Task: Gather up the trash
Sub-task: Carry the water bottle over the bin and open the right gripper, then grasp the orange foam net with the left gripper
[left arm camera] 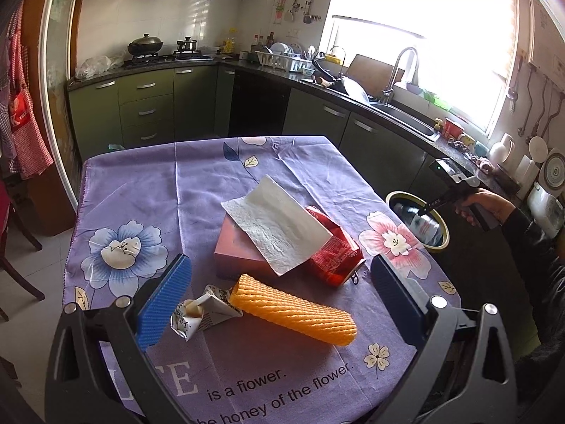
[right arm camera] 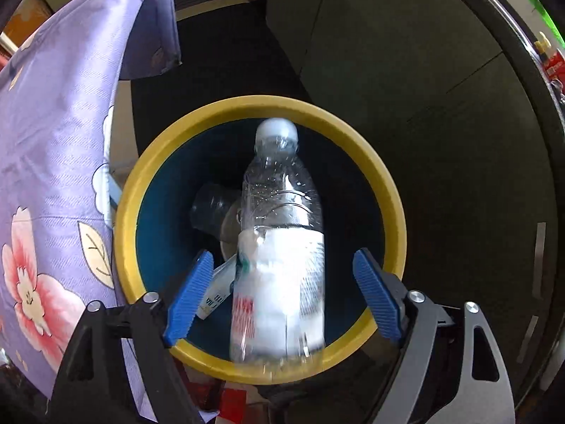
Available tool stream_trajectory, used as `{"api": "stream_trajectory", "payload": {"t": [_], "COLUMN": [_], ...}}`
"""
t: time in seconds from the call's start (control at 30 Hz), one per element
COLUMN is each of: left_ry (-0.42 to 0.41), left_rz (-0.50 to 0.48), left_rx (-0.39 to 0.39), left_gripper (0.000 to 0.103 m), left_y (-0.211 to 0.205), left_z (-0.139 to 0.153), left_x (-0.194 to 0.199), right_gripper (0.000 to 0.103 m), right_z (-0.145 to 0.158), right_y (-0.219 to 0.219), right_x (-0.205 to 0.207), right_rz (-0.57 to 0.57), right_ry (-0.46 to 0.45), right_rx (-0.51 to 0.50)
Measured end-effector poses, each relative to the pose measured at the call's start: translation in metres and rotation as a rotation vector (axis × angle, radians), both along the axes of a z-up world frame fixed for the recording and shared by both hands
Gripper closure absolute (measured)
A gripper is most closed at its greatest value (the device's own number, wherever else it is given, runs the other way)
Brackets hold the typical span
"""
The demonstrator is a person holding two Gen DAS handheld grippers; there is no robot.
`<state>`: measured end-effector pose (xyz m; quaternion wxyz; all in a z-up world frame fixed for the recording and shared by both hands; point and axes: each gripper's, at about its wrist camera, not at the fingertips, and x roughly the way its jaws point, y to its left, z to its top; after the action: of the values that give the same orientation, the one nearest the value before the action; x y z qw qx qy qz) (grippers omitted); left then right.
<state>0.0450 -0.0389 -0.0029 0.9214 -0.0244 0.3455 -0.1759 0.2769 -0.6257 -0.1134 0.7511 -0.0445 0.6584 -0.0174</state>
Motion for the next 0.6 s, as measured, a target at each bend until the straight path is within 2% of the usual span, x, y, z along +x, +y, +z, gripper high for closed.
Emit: {"api": "stream_trajectory", "payload": {"t": [0.13, 0.33, 0.43, 0.6], "left_ry": [0.012, 0.05, 0.083, 0.182], "left_rz": [-0.011, -0.014, -0.024, -0.021], "left_rx": [0.012, 0.007, 0.012, -0.016], "left_gripper": [0.007, 0.007, 0.007, 0.007], "left_y": [-0.004, -0.004, -0.01, -0.023], "left_z": [-0.004, -0.014, -0.022, -0.049], "left_x": [0.0, -0.002, -0.003, 0.001], "right_gripper": [0.022, 0.022, 0.022, 0.022], "right_z": [0.023, 0.063, 0.071, 0.067], "right_y": [0.004, 0.028, 0.044, 0.07], "right_x": [-0.023, -0.093, -0.123, -0.139], "right_rz": [-0.011, 0.023, 0.056, 0.126], "right_ry": [-0.073, -0.214, -0.251, -0.259], "right_rx": [0.016, 0.093, 0.133, 0.158]}}
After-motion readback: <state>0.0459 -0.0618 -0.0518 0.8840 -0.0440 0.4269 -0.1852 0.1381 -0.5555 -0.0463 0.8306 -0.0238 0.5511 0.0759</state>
